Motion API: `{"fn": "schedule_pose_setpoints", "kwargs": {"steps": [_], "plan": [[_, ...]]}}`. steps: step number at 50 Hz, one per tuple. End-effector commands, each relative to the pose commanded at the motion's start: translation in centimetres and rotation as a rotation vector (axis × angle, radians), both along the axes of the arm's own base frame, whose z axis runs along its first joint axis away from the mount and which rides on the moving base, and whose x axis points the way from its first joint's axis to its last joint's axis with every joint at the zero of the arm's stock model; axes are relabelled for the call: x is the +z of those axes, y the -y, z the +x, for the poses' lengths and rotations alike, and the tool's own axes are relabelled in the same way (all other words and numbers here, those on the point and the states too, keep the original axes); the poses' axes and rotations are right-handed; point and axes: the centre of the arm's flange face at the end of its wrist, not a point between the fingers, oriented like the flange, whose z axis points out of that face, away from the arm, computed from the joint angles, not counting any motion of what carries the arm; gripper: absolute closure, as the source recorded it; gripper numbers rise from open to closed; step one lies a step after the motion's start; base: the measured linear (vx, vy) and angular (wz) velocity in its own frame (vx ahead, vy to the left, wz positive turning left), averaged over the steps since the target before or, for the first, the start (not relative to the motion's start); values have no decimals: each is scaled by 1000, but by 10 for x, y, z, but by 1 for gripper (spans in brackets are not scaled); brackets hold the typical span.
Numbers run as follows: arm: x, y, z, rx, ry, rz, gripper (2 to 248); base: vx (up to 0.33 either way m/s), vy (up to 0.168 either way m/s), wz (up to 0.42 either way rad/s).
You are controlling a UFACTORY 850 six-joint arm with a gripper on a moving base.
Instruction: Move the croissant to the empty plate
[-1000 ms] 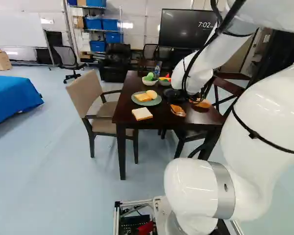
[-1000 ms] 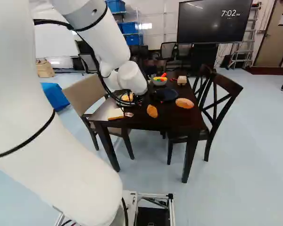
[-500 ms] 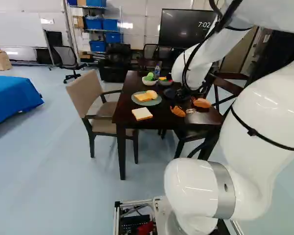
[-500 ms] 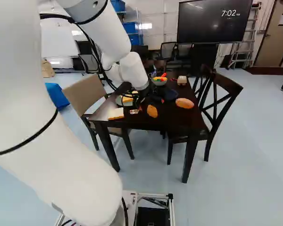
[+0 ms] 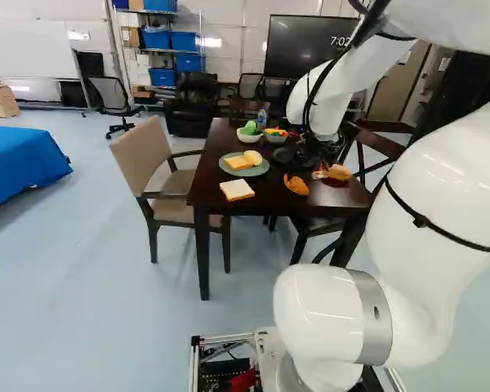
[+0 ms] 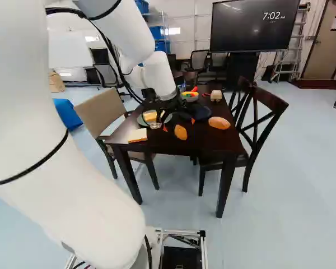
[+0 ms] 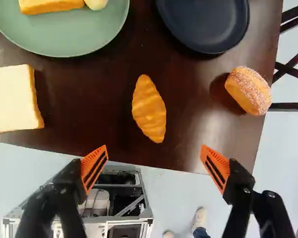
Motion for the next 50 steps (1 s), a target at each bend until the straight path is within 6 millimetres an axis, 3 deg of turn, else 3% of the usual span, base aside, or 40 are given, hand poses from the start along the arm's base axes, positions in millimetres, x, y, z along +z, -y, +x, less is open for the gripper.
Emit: {"fn": "schedule_pose_setpoints", "kwargs": {"steps": [28,50], "plan": [[-3,21,37,-73,-107,62,3,0,0,0],[-31,23,83,-60,-174,80,3,0,0,0]]}}
